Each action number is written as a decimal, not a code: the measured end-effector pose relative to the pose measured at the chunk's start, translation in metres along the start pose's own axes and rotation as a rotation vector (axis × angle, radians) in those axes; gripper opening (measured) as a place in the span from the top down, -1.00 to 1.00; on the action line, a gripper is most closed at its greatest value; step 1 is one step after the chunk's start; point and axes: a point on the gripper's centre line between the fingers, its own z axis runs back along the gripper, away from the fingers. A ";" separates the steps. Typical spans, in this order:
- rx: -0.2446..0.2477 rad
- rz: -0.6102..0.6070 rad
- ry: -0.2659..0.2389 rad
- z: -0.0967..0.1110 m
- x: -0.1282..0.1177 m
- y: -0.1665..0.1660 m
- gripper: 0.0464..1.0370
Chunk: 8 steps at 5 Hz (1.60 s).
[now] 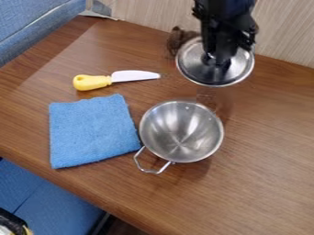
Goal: Move the pot cover to the top right of the table
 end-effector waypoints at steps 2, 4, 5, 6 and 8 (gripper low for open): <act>-0.011 -0.013 0.006 -0.032 0.049 0.002 0.51; -0.015 -0.028 0.062 -0.065 0.061 -0.004 0.51; -0.016 -0.031 0.071 -0.070 0.063 -0.003 0.38; -0.021 -0.038 0.073 -0.072 0.066 -0.003 -0.22; -0.018 -0.030 0.080 -0.073 0.064 -0.003 -0.95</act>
